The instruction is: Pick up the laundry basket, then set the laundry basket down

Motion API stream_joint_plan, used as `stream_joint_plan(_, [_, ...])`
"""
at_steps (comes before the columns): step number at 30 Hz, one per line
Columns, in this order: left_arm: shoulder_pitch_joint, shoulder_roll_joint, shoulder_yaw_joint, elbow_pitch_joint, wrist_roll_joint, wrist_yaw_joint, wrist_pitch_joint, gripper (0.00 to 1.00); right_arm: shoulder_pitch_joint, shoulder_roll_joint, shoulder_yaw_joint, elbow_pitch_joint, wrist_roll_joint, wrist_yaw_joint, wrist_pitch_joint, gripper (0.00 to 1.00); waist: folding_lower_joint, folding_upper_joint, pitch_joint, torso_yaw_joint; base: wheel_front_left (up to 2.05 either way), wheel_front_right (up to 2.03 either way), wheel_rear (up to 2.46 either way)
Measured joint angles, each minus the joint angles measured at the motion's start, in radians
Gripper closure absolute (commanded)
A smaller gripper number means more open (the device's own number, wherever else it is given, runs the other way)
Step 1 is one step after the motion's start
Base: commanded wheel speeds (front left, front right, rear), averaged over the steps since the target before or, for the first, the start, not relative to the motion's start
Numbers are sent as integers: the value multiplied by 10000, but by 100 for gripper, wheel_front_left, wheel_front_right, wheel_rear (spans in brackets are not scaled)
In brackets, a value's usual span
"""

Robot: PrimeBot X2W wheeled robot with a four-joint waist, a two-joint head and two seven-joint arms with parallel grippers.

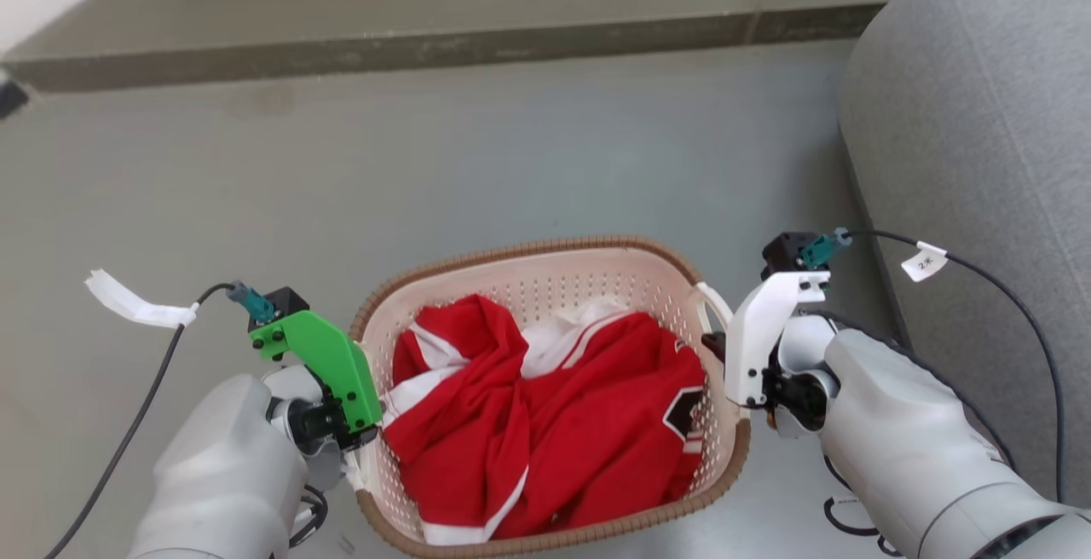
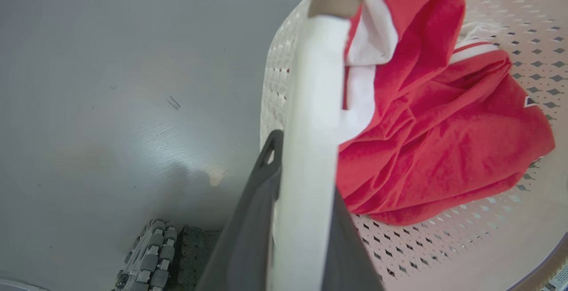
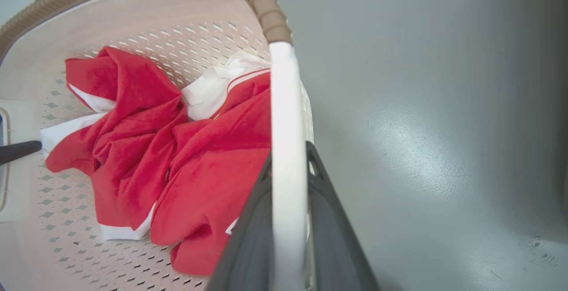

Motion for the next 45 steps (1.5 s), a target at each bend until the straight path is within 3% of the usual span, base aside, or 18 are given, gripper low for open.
stream_joint_plan(21, [601,-12,-127,182,-301,15,403,100,549,10,222,13,416,-2,660,100,0,0,-1042,-9,0,0,0])
stream_joint_plan(45, [844,-8,-320,196,-610,104,531,100,716,-8,458,15,742,-4,834,100,0,0,-1338,-28,0,0,0])
